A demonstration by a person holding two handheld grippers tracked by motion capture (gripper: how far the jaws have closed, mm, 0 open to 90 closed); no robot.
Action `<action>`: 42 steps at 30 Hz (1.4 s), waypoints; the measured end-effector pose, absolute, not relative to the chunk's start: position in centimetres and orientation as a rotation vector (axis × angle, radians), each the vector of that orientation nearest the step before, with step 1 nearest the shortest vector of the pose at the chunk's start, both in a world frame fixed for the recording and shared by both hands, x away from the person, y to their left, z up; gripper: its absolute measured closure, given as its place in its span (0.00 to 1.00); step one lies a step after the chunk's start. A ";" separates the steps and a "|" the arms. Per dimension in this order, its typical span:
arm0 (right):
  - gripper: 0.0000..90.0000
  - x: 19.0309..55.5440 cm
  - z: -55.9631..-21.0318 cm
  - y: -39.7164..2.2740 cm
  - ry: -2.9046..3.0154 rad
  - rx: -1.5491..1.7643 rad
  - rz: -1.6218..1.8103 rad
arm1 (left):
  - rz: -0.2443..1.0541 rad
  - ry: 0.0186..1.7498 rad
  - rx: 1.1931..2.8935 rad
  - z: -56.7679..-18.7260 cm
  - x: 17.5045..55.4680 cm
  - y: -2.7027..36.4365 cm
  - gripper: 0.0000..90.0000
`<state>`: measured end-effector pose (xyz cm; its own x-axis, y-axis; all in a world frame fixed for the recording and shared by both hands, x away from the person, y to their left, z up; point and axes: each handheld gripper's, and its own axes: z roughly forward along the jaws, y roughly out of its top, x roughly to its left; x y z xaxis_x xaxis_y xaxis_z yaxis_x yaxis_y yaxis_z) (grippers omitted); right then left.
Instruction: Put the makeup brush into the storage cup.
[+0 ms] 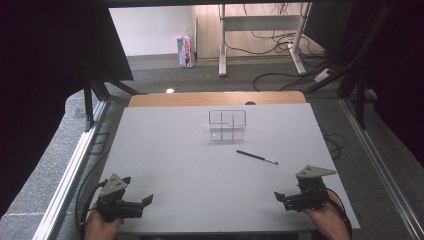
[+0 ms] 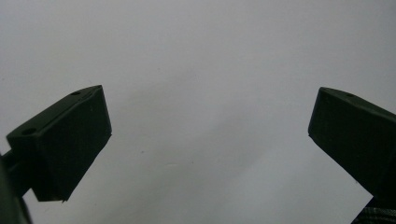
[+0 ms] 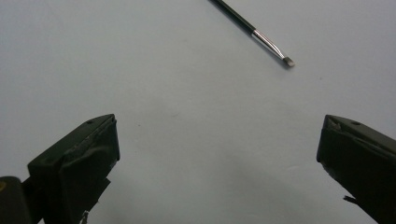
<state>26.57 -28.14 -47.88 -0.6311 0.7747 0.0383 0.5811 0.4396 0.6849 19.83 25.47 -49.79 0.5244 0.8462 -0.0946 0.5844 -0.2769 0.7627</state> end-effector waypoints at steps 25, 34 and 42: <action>0.01 26.9 -48.1 -28.0 2.450 1.140 0.980 | 0.434 1.156 1.947 -49.7 19.7 26.0 0.02; 0.00 26.9 -48.1 -27.9 2.452 1.129 0.955 | 0.415 1.174 1.968 -49.8 19.8 25.8 0.01; 0.01 27.2 -47.9 -27.8 2.452 1.120 0.948 | 0.383 1.174 1.976 -49.9 19.8 25.7 0.00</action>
<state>27.19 -27.81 -47.91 -0.6589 0.7521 0.0144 0.5661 0.4832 0.6679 19.85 25.68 -49.93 0.5256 0.8407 -0.1302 0.6021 -0.2595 0.7550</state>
